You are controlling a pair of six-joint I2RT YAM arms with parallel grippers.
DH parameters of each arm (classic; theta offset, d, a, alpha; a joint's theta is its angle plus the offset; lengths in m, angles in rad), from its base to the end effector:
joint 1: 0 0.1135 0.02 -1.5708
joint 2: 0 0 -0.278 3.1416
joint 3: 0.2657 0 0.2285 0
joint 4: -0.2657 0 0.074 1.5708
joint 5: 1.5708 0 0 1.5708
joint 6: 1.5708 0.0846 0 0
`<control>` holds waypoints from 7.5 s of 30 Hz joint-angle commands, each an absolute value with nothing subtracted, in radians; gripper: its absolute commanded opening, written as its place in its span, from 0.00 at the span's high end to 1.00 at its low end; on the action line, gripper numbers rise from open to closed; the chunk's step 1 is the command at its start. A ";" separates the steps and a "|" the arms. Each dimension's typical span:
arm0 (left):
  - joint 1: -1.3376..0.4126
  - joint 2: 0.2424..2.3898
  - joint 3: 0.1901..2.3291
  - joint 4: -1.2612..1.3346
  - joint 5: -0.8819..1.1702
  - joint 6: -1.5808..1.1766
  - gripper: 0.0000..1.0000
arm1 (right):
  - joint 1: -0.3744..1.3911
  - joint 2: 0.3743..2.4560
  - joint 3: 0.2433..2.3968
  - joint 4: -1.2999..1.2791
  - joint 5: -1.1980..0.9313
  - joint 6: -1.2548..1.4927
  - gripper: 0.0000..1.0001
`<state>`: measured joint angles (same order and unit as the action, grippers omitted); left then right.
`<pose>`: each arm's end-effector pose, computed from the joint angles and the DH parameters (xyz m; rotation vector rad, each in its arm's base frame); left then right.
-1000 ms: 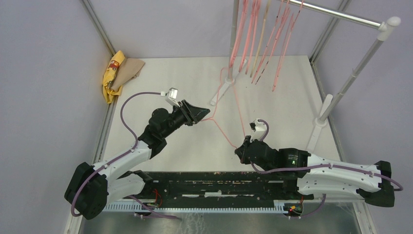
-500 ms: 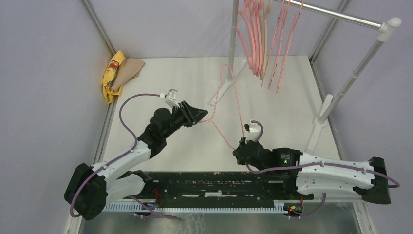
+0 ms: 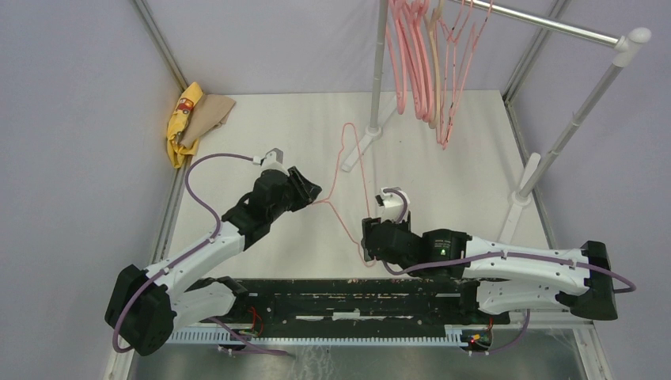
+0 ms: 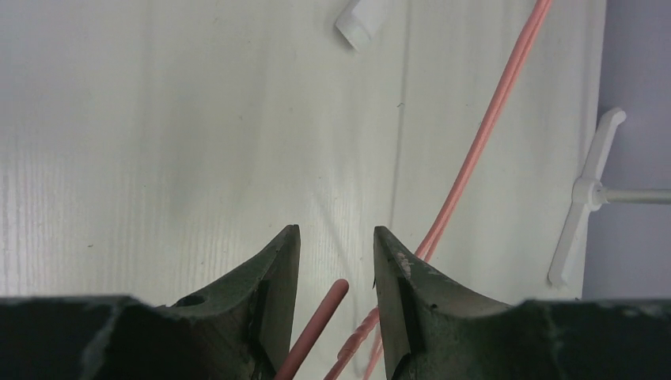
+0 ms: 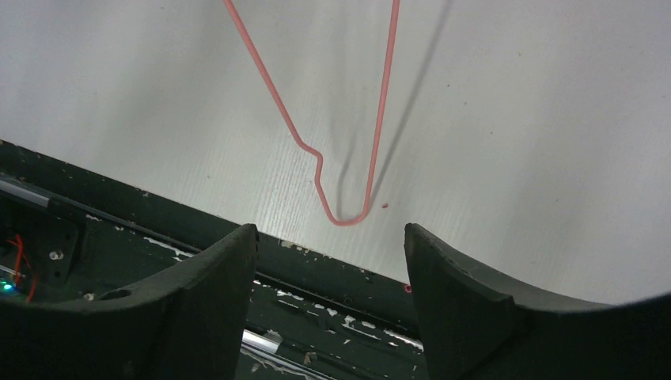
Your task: Organize the hangers
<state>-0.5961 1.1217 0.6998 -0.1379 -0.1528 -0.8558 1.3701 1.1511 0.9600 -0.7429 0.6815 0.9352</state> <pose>0.2212 -0.1345 0.2447 -0.3775 2.1708 -0.6828 0.0956 0.2027 0.2721 -0.2290 2.2579 0.3544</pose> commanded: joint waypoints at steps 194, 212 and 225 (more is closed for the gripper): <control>-0.598 1.126 0.885 -0.298 -0.240 -0.581 0.01 | 0.079 0.978 1.143 -0.747 0.290 0.471 0.00; -0.598 1.152 0.674 -0.176 -0.347 -0.588 0.01 | 0.502 0.869 0.606 -0.495 0.281 0.577 0.00; -0.598 1.107 0.594 -0.119 -0.369 -0.567 0.01 | 0.564 1.021 0.620 -0.363 0.311 0.533 0.00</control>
